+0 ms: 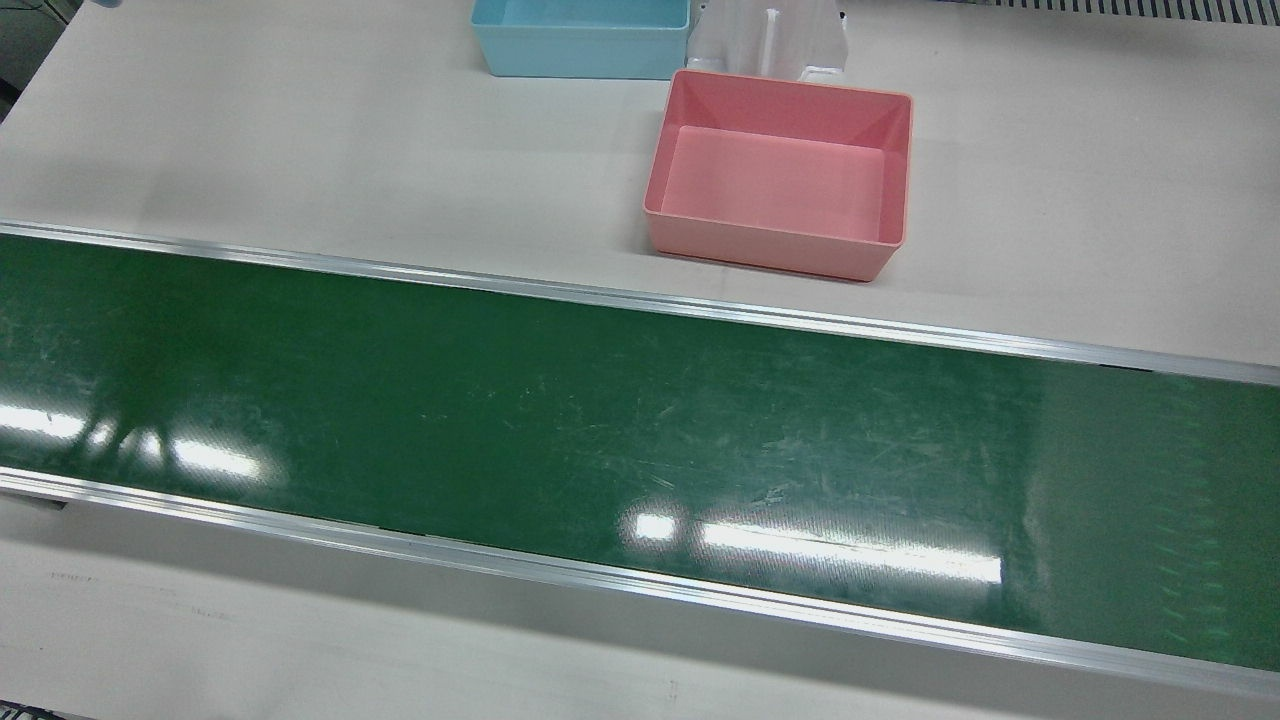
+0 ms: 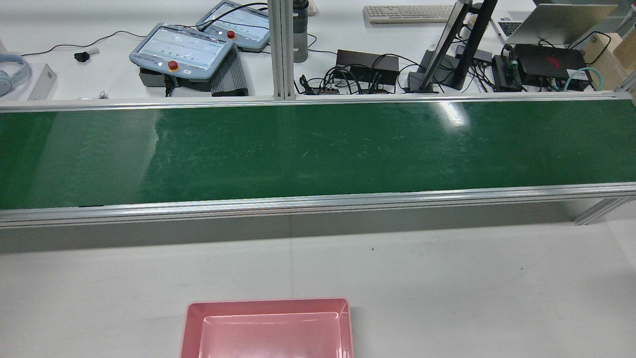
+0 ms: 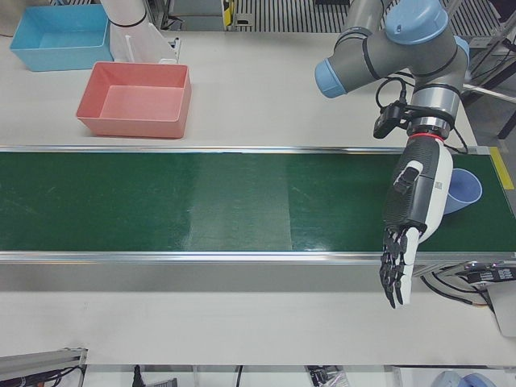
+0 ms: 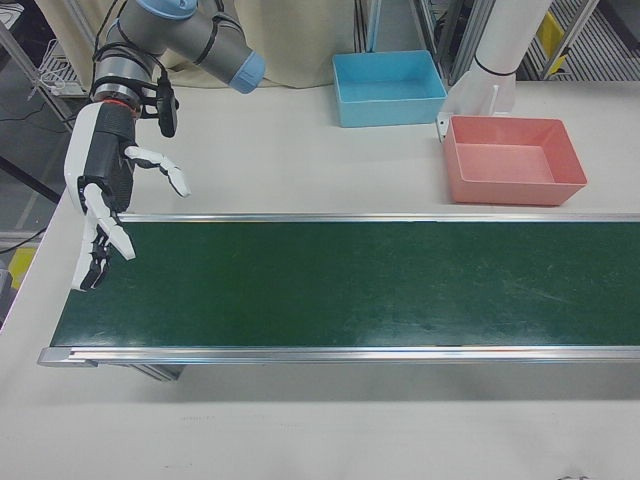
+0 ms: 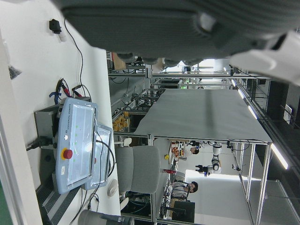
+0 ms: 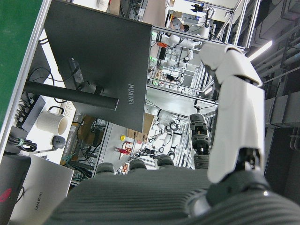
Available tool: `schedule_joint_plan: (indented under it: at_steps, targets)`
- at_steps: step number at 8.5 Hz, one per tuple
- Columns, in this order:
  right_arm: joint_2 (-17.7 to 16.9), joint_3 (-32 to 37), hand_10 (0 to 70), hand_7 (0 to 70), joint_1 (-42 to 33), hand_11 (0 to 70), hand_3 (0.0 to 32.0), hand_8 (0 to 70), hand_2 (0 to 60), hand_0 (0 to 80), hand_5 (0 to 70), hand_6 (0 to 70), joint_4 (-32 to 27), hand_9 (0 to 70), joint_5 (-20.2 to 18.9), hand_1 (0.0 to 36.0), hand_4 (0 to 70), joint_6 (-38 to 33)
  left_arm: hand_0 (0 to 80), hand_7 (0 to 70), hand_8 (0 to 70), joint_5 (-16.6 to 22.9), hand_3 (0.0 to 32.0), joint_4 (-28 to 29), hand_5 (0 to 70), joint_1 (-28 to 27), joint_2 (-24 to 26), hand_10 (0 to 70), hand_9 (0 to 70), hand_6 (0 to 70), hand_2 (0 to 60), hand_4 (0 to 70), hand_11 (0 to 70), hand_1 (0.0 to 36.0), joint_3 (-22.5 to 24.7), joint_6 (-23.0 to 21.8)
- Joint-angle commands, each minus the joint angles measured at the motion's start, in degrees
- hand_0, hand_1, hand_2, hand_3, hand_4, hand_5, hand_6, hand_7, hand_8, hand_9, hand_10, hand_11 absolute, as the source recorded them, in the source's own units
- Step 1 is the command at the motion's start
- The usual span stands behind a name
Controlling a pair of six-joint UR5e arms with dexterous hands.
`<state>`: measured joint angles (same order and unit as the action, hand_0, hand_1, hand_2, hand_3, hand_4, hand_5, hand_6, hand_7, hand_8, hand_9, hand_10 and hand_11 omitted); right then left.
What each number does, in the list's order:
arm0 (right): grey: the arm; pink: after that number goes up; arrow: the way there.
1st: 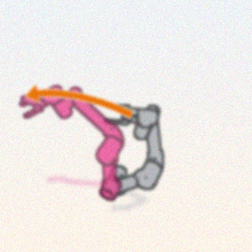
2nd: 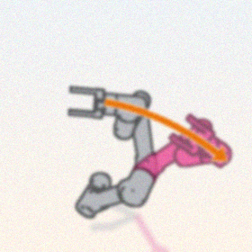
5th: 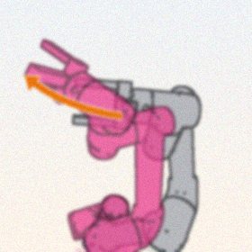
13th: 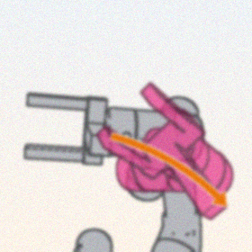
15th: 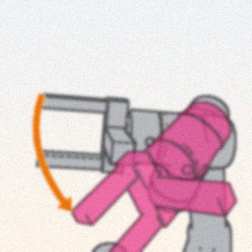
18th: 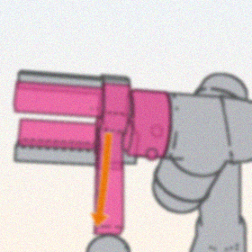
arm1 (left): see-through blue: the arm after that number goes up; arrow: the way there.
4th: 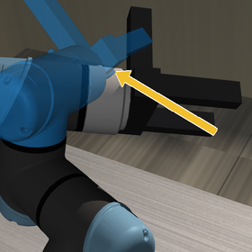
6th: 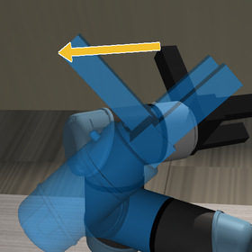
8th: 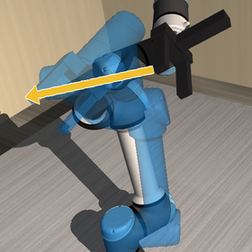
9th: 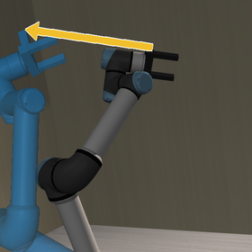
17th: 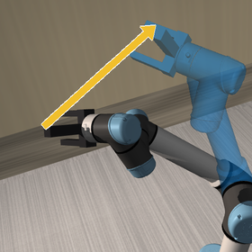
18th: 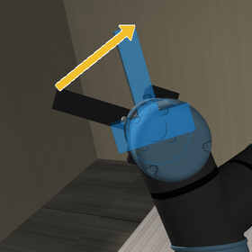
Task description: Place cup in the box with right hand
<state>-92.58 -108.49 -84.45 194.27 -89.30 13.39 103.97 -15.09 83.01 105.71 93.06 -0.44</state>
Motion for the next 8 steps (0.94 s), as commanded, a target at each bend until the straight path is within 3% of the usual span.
schedule_joint_plan:
  at_steps: [1,3,6,7,8]
  targets:
    - [-0.1,-0.1,0.0,2.5,-0.3,0.2,0.0,0.0,22.7,56.0,7.9,3.0,0.1,0.3,0.0,30.4,0.0,-0.1,0.0,0.0,0.0,0.0,0.0,0.0,0.0,0.0,0.0,0.0,0.0,0.0,0.0,0.0,0.0,0.0,0.0,0.0]
    - [0.0,0.1,1.9,13.9,-0.2,5.6,0.0,2.1,25.8,55.3,8.2,5.5,0.1,6.0,-0.1,30.4,0.0,-0.1,0.0,0.0,0.0,0.0,0.0,-0.1,0.0,0.0,0.0,0.0,0.0,0.0,0.0,0.0,0.0,0.0,0.2,0.0]
    - [1.1,1.1,20.1,64.6,1.1,31.4,0.0,28.3,22.9,53.7,11.0,18.0,0.1,48.0,-0.1,25.7,0.5,0.0,0.0,0.0,0.0,0.0,0.0,-0.1,0.0,0.0,0.0,0.0,0.0,0.0,0.0,0.0,0.0,0.0,0.2,0.0]
    - [2.0,1.2,23.5,70.0,1.2,36.2,0.0,32.8,21.6,53.4,11.5,20.1,0.2,54.2,-0.1,24.7,2.2,0.0,0.0,0.0,0.0,0.0,0.0,-0.1,0.0,0.0,0.0,0.0,0.0,0.0,0.0,0.0,0.0,0.0,0.2,0.0]
    - [2.7,1.2,28.7,70.0,1.2,43.0,0.0,39.3,20.5,53.1,12.1,23.6,1.1,63.2,-0.1,23.3,6.0,-0.1,0.0,0.0,0.0,0.0,0.0,-0.1,0.0,0.0,0.0,0.0,0.0,0.0,0.0,0.0,0.0,0.0,0.2,0.0]
